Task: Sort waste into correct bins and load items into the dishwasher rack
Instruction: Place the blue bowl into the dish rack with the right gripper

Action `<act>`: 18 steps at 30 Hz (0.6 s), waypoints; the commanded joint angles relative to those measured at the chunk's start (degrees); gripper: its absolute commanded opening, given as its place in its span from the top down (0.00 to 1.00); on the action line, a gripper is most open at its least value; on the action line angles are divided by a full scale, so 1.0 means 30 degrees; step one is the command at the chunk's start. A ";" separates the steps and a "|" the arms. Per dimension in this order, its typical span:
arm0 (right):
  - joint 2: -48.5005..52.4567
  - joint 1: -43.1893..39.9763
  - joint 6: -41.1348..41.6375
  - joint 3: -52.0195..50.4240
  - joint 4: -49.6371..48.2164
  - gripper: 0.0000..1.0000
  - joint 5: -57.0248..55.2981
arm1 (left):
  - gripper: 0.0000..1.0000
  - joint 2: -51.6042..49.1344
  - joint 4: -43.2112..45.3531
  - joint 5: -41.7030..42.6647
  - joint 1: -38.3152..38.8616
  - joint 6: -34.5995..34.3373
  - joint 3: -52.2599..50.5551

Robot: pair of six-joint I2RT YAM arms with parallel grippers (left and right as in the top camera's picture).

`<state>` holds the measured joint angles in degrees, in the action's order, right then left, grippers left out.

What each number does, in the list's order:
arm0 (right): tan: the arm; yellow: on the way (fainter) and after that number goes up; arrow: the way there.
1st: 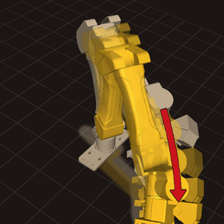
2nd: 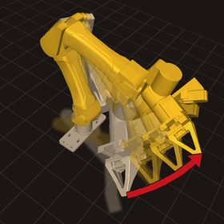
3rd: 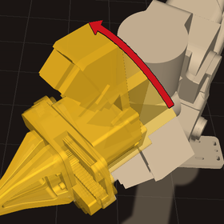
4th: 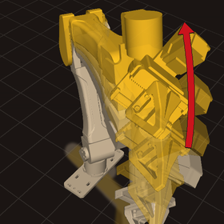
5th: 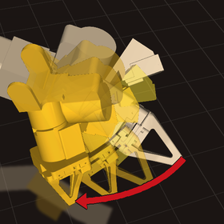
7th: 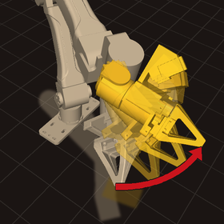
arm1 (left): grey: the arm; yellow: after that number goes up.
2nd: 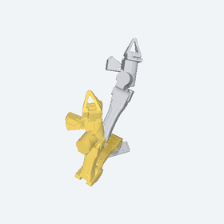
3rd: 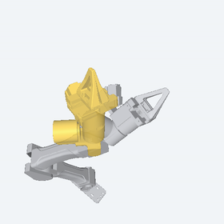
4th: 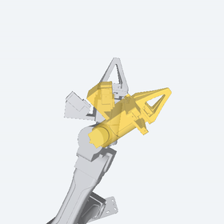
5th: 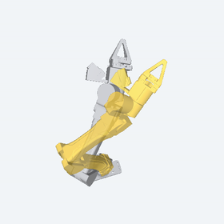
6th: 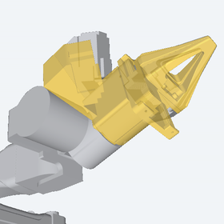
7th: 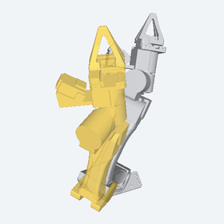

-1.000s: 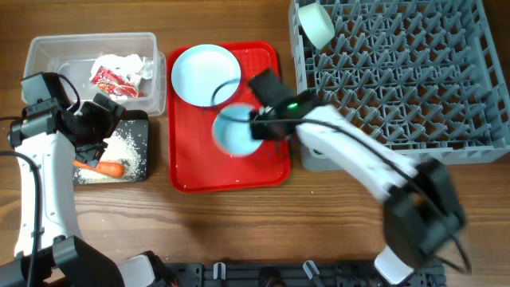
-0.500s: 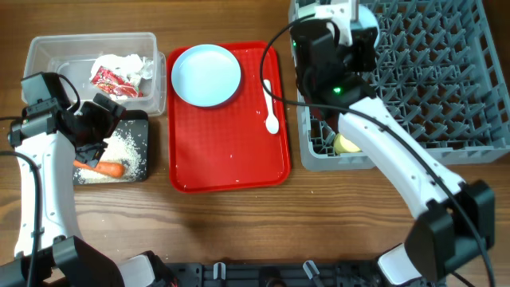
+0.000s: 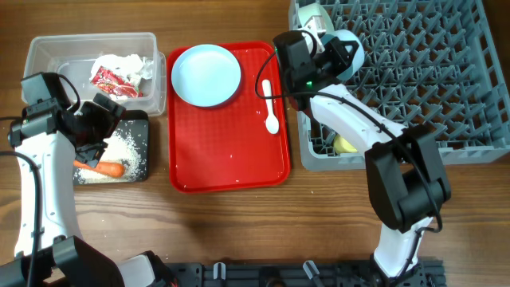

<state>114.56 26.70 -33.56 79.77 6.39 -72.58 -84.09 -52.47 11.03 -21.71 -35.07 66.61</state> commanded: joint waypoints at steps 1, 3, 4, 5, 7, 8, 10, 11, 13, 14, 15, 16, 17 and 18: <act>0.0678 0.0372 -0.0321 0.0124 0.0255 0.96 -0.1056 | 0.00 0.0117 0.0044 0.0168 -0.0087 -0.0044 0.0015; 0.0670 0.0998 -0.0350 0.0124 0.0255 0.96 -0.1552 | 0.00 0.0117 0.0044 0.0168 -0.0087 -0.0044 0.0015; 0.0678 0.1275 -0.0379 0.0124 0.0255 0.96 -0.1552 | 0.00 0.0117 0.0044 0.0160 -0.0087 -0.0044 0.0015; 0.0678 0.1530 -0.0342 0.0124 0.0255 0.89 -0.1617 | 0.00 0.0117 0.0044 0.0160 -0.0087 -0.0044 0.0015; 0.0670 0.2339 -0.0342 0.0124 0.0248 0.66 -0.1676 | 0.00 0.0117 0.0044 0.0160 -0.0087 -0.0044 0.0015; 0.0670 0.2586 -0.0328 0.0124 0.0240 0.58 -0.1661 | 0.00 0.0117 0.0044 0.0168 -0.0087 -0.0044 0.0015; 0.0670 0.3038 -0.0306 0.0124 0.0233 0.24 -0.1661 | 0.00 0.0117 0.0044 0.0168 -0.0087 -0.0044 0.0015; 0.0670 0.3249 -0.0313 0.0124 0.0226 0.10 -0.1661 | 0.00 0.0117 0.0044 0.0160 -0.0087 -0.0044 0.0015; 0.0670 0.3606 -0.0313 0.0124 0.0051 0.01 -0.1654 | 0.00 0.0117 0.0044 0.0160 -0.0087 -0.0044 0.0015; 0.0670 0.3738 -0.0321 0.0124 -0.0007 0.00 -0.1654 | 0.00 0.0117 0.0044 0.0160 -0.0087 -0.0044 0.0015; 0.0670 0.3840 -0.0313 0.0124 -0.0160 0.00 -0.1661 | 0.00 0.0117 0.0044 0.0168 -0.0087 -0.0044 0.0015; 0.0670 0.3912 -0.0255 0.0124 -0.0495 0.00 -0.1661 | 0.00 0.0117 0.0044 0.0168 -0.0087 -0.0044 0.0015; 0.0670 0.4000 -0.0240 0.0124 -0.1209 0.00 -0.1668 | 0.00 0.0117 0.0044 0.0168 -0.0087 -0.0044 0.0015; 0.0612 0.4189 0.0146 0.0124 -0.2200 0.00 -0.1763 | 0.00 0.0117 0.0044 0.0168 -0.0087 -0.0044 0.0015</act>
<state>115.52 38.17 -34.81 79.75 4.14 -76.20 -84.09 -52.47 11.03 -21.71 -35.09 66.61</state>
